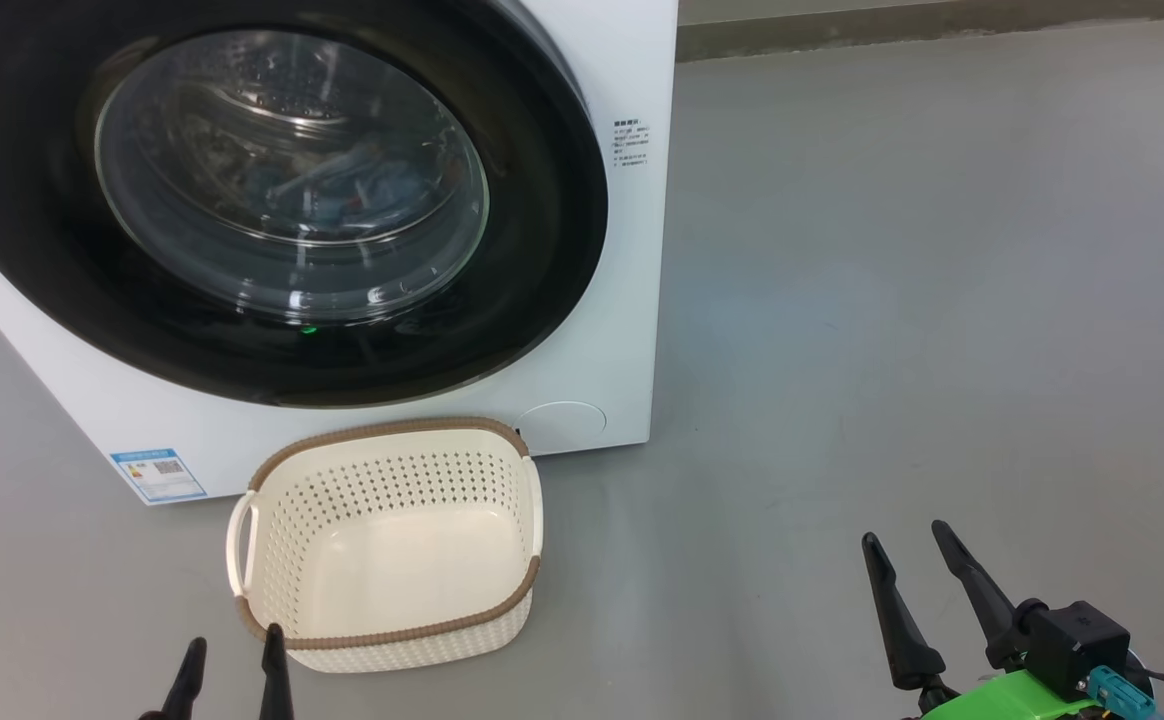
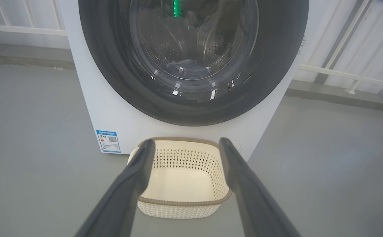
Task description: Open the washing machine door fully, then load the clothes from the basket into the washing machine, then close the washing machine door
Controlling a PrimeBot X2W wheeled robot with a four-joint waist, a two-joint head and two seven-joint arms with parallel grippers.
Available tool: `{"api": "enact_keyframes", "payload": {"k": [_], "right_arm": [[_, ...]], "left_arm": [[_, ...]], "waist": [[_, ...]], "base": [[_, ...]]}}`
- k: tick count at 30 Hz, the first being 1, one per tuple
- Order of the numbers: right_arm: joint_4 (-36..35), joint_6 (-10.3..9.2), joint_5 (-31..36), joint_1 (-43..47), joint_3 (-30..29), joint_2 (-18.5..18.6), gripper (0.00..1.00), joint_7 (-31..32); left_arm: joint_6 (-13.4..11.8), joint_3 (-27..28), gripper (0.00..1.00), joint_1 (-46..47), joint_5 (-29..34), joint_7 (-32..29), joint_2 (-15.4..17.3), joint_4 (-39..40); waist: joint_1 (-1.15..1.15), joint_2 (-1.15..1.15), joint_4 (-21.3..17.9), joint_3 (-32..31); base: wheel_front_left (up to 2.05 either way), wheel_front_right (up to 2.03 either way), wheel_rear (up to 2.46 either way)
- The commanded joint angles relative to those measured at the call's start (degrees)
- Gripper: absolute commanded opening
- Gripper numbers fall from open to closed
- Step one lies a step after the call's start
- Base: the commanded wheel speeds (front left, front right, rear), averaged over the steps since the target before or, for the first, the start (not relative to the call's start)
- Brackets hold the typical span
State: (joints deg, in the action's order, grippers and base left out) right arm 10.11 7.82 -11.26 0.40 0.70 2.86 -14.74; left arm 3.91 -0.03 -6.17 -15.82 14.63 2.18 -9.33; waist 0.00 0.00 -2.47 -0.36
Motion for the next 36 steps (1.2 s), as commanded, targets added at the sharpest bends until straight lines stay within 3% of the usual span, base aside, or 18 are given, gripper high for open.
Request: {"api": "enact_keyframes", "payload": {"k": [1, 36], "right_arm": [[-1.09, -0.33, -0.42, -0.72, 1.26, 0.02, 1.00, -0.26], [-0.77, -0.33, -0.23, -0.58, 1.27, 0.02, 1.00, -0.26]], "left_arm": [[0.31, 1.54, 1.00, 1.04, 0.60, 0.37, 0.70, 0.89], [0.66, 3.64, 1.00, 0.40, 0.67, 0.37, 0.70, 3.25]], "waist": [[0.00, 0.00, 0.02, 0.02], [0.00, 0.00, 0.37, 0.31]], "base": [[0.00, 0.00, 0.00], [0.00, 0.00, 0.00]]}}
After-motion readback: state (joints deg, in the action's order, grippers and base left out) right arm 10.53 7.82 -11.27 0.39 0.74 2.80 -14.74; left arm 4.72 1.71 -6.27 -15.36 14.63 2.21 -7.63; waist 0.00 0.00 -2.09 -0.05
